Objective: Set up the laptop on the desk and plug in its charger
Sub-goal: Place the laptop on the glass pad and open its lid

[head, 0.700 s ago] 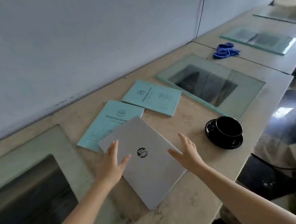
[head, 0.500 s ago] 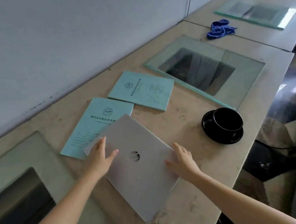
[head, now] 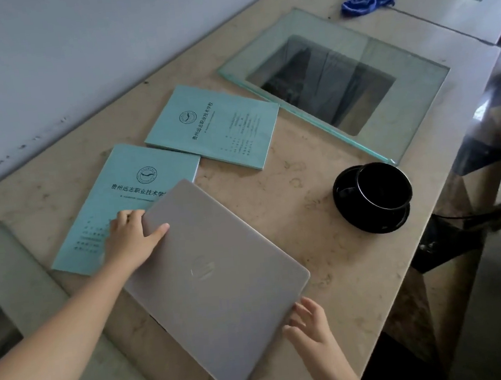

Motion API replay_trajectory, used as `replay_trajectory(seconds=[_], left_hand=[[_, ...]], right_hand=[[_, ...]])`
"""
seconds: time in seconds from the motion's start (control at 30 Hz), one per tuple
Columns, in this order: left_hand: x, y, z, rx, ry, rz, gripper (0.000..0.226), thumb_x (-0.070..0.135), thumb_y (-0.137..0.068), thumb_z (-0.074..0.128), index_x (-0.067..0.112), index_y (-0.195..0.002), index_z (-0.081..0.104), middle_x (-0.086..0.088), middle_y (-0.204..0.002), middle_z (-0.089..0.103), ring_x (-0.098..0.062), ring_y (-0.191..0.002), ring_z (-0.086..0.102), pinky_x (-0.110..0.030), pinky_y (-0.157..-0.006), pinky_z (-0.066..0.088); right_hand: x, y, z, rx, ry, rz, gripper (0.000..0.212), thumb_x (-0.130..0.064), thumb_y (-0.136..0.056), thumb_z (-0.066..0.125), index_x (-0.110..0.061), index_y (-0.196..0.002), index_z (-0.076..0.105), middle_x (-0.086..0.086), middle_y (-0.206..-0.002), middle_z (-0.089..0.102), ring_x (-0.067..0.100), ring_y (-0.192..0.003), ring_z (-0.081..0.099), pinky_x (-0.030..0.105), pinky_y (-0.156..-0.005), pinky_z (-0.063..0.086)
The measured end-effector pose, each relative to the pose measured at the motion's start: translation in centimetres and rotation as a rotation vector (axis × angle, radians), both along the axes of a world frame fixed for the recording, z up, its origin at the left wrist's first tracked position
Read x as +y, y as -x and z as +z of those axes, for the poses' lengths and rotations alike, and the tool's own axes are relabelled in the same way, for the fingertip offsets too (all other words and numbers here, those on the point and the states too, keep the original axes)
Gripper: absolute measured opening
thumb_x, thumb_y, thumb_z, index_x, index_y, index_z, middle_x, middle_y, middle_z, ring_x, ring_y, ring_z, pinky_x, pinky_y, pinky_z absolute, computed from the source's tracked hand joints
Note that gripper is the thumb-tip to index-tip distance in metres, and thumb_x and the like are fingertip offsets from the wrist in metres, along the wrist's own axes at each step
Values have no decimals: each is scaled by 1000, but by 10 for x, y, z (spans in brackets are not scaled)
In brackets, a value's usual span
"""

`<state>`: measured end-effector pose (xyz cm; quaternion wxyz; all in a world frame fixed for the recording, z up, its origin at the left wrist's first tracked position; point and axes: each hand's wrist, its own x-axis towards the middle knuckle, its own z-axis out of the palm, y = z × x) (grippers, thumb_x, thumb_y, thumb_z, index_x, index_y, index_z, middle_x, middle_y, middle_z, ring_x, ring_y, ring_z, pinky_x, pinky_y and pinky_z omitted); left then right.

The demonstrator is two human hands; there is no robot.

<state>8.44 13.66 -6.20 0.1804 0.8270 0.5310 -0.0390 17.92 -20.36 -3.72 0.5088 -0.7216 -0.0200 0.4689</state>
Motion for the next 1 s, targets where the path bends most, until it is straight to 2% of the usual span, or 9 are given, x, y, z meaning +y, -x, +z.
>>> replay_trajectory(seconds=[0.13,0.27,0.4,0.5,0.63,0.73,0.8,0.9,1.0], left_hand=[[-3,-2,-1,4,-5,15,62,52,-84,58,11,-129,44,-11,-134,38,-33,-124,37,-49,-96,38],[-5,-3,-1,15,3,20,63,52,-85,56,11,-131,43,-13,-134,38,-34,-124,37,-49,-97,38],[-7,-3,0,9,16,37,66,51,-85,57,10,-135,41,-17,-137,36,-37,-127,34,-49,-100,34],[-2,-6,5,4,82,63,69,48,-83,63,9,-136,42,-21,-138,39,-38,-127,37,-47,-102,34],[6,3,17,-56,216,112,61,34,-77,75,2,-124,51,-20,-128,55,-36,-114,53,-40,-93,41],[5,22,22,-184,324,198,63,25,-77,77,0,-126,46,-19,-130,53,-34,-117,52,-41,-97,39],[-1,36,26,-269,369,266,61,23,-78,76,2,-125,44,-18,-128,53,-33,-116,52,-44,-99,41],[-19,58,31,-359,338,373,58,24,-77,76,7,-121,43,-16,-126,55,-32,-114,54,-46,-99,44],[-44,87,40,-505,267,493,51,20,-78,75,9,-118,45,-14,-126,54,-30,-113,54,-39,-93,43]], right_hand=[[17,15,5,150,0,-100,47,-5,-89,51,-26,-126,31,-29,-108,52,-9,-94,54,12,-71,44],[25,14,13,255,31,-257,45,-12,-86,52,-27,-126,36,-11,-115,58,4,-99,57,25,-78,47],[34,9,16,361,37,-422,35,-8,-86,50,-21,-117,39,0,-107,60,13,-87,60,28,-70,48],[39,5,12,403,75,-511,42,-11,-86,52,-16,-126,36,13,-113,57,20,-81,54,26,-61,41],[39,-3,8,421,111,-508,44,-13,-85,52,-10,-126,37,14,-105,55,21,-71,52,26,-47,33],[42,-6,3,402,148,-493,48,-17,-82,54,-9,-128,43,13,-123,53,28,-91,60,33,-64,51],[44,-9,5,403,185,-454,46,-18,-80,54,-9,-125,49,15,-127,53,31,-100,59,34,-69,50],[44,-11,12,410,208,-381,33,-16,-82,52,-6,-113,55,15,-112,58,26,-80,56,30,-57,42],[47,-13,15,358,200,-297,35,-14,-84,52,-6,-118,53,14,-108,59,23,-73,56,28,-51,41]])
